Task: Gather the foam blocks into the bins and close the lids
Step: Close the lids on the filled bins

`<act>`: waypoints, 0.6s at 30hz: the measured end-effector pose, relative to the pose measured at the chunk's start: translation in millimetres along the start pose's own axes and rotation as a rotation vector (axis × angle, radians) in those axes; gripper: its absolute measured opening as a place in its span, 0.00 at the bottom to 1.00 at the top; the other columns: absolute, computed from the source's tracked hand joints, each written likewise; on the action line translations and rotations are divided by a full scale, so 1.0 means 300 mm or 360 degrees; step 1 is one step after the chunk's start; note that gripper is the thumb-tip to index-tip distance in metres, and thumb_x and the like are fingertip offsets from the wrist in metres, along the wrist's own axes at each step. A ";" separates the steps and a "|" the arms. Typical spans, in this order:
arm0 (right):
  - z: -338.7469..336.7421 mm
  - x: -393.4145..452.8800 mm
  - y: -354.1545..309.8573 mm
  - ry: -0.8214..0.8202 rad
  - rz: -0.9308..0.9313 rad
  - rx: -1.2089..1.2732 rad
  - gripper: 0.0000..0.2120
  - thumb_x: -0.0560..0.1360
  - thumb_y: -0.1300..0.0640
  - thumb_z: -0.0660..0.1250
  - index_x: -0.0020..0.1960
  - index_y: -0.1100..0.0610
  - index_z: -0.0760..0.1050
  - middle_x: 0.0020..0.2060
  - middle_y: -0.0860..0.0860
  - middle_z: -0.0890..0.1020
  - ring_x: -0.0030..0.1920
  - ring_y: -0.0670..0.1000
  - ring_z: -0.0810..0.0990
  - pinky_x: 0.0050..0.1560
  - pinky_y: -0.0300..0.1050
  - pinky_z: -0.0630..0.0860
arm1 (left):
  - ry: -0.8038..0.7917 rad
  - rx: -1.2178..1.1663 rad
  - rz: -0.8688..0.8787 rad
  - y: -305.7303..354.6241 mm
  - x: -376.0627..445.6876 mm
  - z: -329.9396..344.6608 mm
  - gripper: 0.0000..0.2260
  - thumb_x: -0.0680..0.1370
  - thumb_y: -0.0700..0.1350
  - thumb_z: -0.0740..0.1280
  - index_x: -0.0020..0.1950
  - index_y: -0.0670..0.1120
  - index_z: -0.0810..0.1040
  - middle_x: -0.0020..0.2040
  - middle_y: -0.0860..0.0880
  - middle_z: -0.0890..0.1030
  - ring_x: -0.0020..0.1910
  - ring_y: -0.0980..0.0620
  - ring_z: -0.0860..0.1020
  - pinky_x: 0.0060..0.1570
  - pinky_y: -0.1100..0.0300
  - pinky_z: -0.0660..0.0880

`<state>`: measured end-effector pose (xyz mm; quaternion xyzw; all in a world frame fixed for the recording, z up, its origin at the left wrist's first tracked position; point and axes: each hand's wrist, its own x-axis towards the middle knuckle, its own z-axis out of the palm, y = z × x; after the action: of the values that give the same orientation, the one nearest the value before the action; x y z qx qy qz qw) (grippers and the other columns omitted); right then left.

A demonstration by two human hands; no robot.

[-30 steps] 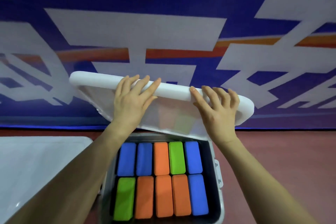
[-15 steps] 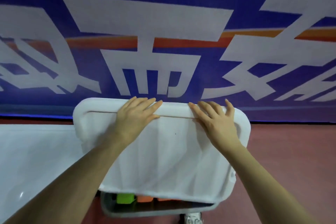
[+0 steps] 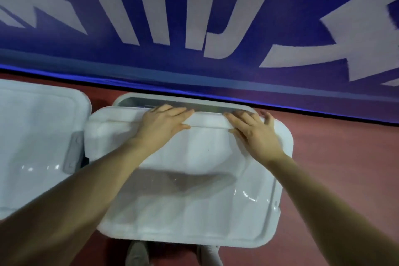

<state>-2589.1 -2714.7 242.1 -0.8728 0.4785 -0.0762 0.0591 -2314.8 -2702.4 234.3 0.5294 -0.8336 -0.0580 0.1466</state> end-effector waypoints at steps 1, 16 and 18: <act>0.038 0.003 0.014 -0.0007 0.0005 0.0010 0.20 0.80 0.49 0.54 0.67 0.51 0.73 0.56 0.50 0.79 0.54 0.52 0.74 0.59 0.66 0.66 | -0.0011 -0.0012 -0.0013 -0.006 0.000 0.041 0.20 0.74 0.54 0.59 0.55 0.47 0.84 0.48 0.49 0.85 0.39 0.47 0.82 0.33 0.58 0.78; 0.375 0.176 0.148 -0.0162 0.0329 0.0308 0.18 0.81 0.54 0.58 0.70 0.51 0.72 0.58 0.50 0.79 0.59 0.54 0.74 0.69 0.54 0.54 | -0.0152 0.0466 -0.0263 -0.111 0.137 0.394 0.14 0.71 0.42 0.69 0.56 0.46 0.83 0.51 0.45 0.83 0.48 0.43 0.82 0.46 0.53 0.78; 0.393 0.193 0.135 -0.0175 0.0409 0.0291 0.17 0.81 0.56 0.58 0.70 0.51 0.72 0.60 0.51 0.78 0.61 0.55 0.73 0.71 0.54 0.51 | -0.0427 0.0422 -0.0506 -0.082 0.136 0.389 0.20 0.75 0.44 0.70 0.67 0.47 0.75 0.64 0.42 0.76 0.63 0.42 0.75 0.57 0.45 0.73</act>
<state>-2569.5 -2781.5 123.7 -0.7982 0.5734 -0.0632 0.1735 -2345.3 -2756.6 124.6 0.6560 -0.7522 -0.0402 -0.0471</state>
